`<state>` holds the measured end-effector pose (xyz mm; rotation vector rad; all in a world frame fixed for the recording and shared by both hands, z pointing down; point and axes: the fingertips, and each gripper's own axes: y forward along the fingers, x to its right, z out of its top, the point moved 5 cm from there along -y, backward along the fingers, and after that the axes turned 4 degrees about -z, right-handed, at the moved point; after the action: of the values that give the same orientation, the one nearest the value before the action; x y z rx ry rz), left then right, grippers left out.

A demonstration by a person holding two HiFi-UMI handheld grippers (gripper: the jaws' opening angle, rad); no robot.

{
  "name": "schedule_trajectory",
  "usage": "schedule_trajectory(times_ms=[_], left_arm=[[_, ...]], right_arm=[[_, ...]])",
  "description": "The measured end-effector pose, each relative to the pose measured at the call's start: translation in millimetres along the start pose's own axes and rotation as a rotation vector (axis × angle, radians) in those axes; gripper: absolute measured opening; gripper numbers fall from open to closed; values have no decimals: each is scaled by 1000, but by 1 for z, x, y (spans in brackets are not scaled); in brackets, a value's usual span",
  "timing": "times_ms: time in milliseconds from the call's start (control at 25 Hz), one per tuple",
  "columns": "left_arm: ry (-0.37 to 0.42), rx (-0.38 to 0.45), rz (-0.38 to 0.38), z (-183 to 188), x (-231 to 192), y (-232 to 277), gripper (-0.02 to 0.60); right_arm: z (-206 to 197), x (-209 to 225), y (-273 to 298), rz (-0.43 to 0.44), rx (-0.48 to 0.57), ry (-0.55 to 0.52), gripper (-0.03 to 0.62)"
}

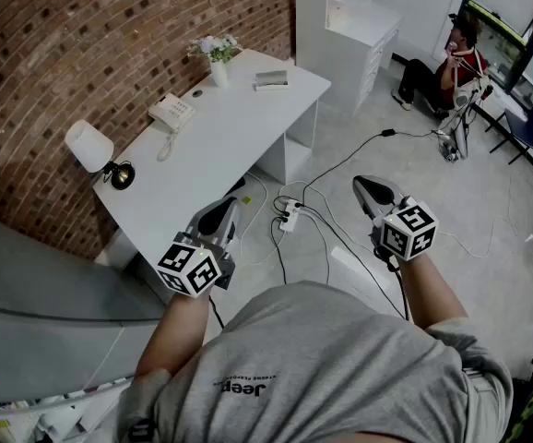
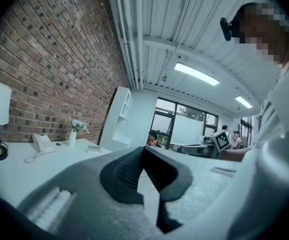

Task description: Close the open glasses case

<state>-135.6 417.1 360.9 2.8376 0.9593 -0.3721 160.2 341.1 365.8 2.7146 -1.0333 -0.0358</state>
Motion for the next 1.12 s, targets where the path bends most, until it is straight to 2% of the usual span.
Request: schedule_trajectory(times_ms=[680,920,1120], left_arm=[[11,2,0,3,10,12,-2],[19,6,3,1,33,33,-2],[29,18,14,-1,66,63,-2]], right_arm=[[5,13,-7,5,18,0,9],[8,36,-25,13,29,3,9],[12,72,-51,19,37,-9,9]])
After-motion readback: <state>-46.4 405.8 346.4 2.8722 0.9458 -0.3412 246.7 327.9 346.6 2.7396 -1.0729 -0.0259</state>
